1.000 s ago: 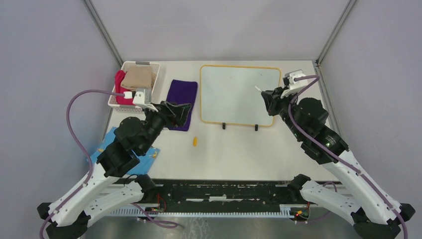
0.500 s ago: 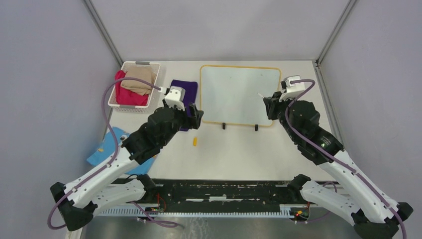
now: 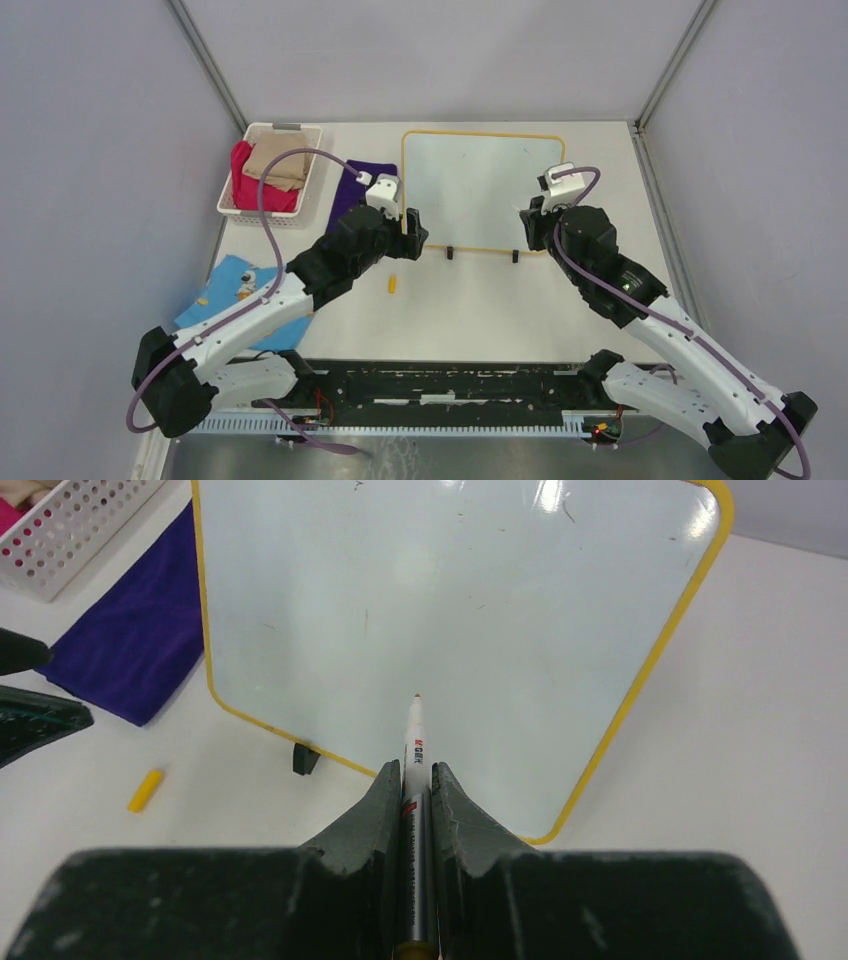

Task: Write a sentence on the whiteboard
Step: Move the whiteboard to the center of the board.

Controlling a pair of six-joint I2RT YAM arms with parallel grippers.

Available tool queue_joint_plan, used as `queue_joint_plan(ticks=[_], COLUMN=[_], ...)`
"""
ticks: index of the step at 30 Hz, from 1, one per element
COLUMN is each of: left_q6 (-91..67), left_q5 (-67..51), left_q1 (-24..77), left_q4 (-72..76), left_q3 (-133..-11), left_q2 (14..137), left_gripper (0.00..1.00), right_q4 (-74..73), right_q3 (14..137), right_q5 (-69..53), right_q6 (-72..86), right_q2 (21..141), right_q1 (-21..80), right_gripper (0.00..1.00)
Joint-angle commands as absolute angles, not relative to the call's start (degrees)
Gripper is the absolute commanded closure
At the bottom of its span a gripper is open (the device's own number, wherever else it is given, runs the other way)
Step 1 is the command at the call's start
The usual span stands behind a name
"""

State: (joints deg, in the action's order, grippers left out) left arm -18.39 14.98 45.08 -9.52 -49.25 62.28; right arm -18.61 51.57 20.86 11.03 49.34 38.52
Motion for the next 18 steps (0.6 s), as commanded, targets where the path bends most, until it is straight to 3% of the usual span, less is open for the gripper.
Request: queue_joint_plan(ticks=[1,10,18], left_q6=[-20.5,-25.4,-29.2], left_q5=[7.1,2.9,12.4], left_q1=[43.0,44.1,47.2], left_q4=[-0.5,5.3,8.1], left_q3=[-45.6,-46.7,-48.5], left_q2=[64.6,78.4,88.2], left_gripper=[0.22,0.32,0.34], right_q4=[-13.8,-6.2,-4.2], right_q3=[49.2,42.8,40.0], right_q5=[13.9,12.2,10.0], right_q6=[3.6,0.9,3.2], right_q2=[47.5,43.1,37.5], right_q1=[38.7,38.7,38.7], right_gripper=[1.0,1.0,1.0])
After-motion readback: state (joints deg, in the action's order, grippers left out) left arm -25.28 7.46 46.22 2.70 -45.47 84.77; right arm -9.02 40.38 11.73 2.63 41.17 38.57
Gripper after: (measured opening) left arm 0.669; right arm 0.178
